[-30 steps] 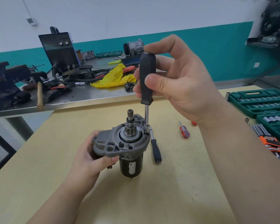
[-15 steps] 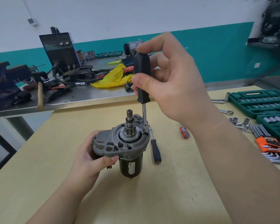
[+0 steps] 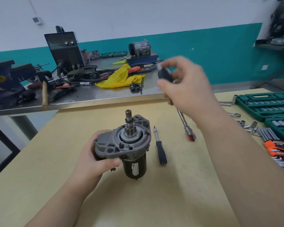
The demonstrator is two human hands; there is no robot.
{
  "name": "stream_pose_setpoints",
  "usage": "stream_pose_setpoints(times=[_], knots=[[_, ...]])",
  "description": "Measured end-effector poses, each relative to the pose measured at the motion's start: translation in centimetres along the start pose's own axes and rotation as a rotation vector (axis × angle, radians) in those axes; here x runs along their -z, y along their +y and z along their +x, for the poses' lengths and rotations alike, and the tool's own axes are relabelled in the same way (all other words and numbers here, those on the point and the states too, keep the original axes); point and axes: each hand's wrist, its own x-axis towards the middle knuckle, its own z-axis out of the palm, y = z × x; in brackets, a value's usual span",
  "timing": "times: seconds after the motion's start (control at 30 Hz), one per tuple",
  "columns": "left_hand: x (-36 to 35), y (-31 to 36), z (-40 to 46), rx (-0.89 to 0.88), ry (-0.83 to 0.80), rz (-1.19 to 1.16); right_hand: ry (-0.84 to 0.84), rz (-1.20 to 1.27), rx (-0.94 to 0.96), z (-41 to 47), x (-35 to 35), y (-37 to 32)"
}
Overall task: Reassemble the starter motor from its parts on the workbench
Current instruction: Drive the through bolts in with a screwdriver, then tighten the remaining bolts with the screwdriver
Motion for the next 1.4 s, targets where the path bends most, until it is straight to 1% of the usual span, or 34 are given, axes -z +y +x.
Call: stream_pose_setpoints(times=[0.07, 0.13, 0.2, 0.27, 0.37, 0.47, 0.57, 0.6, 0.67, 0.73, 0.77, 0.83, 0.9, 0.97, 1.1, 1.23, 1.33, 1.4], knots=[[0.2, -0.2, 0.1, 0.008, -0.001, 0.000, -0.110, -0.189, -0.109, 0.4, -1.2, 2.7], [0.6, -0.5, 0.2, 0.029, 0.043, -0.020, -0.188, -0.311, -0.206, 0.4, -2.4, 5.3], [1.3, -0.9, 0.3, 0.031, 0.049, -0.051, -0.250, -0.438, -0.254, 0.0, -3.4, 7.9], [2.2, -0.8, 0.6, 0.005, 0.016, -0.065, -0.308, -0.532, -0.301, -0.4, -4.1, 10.3], [3.7, -0.2, 1.0, -0.038, -0.025, -0.097, -0.389, -0.598, -0.381, -1.1, -4.8, 12.6], [5.0, 0.0, 1.1, -0.053, -0.055, -0.108, -0.446, -0.653, -0.407, -1.5, -5.1, 13.9], [5.7, -0.3, 1.1, -0.039, -0.038, -0.109, -0.508, -0.781, -0.422, -1.8, -5.2, 14.6], [5.8, -0.4, 1.2, -0.029, -0.022, -0.110, -0.511, -0.845, -0.403, -1.9, -5.4, 14.6], [5.9, -0.5, 1.2, -0.018, -0.009, -0.097, -0.451, -0.930, -0.295, -2.0, -5.7, 14.1], [5.8, -0.6, 1.2, -0.010, -0.013, -0.072, -0.397, -0.838, -0.158, -2.2, -6.4, 13.1], [5.8, -0.5, 1.2, 0.000, -0.010, -0.064, -0.420, -0.768, -0.101, -2.4, -6.9, 12.4], [5.6, -0.3, 1.0, 0.016, 0.006, -0.048, -0.552, -0.729, -0.022, -3.1, -8.0, 11.3], [5.3, -0.1, 0.8, 0.021, 0.013, -0.029, -0.668, -0.798, 0.004, -4.0, -8.9, 10.8], [5.2, 0.1, 0.6, 0.024, 0.021, -0.018, -0.714, -0.839, 0.004, -4.5, -9.3, 11.0], [4.4, 0.5, 0.3, 0.033, 0.067, 0.062, -0.715, -0.898, 0.004, -4.8, -9.8, 11.3], [3.2, 1.2, -0.2, 0.022, 0.127, 0.136, -0.691, -0.843, -0.007, -4.9, -9.8, 11.1], [2.8, 1.5, -0.3, 0.005, 0.130, 0.157, -0.605, -0.745, -0.061, -4.3, -9.3, 11.2], [2.6, 1.7, -0.3, -0.004, 0.122, 0.186, -0.496, -0.586, -0.127, -3.6, -8.9, 11.1]])
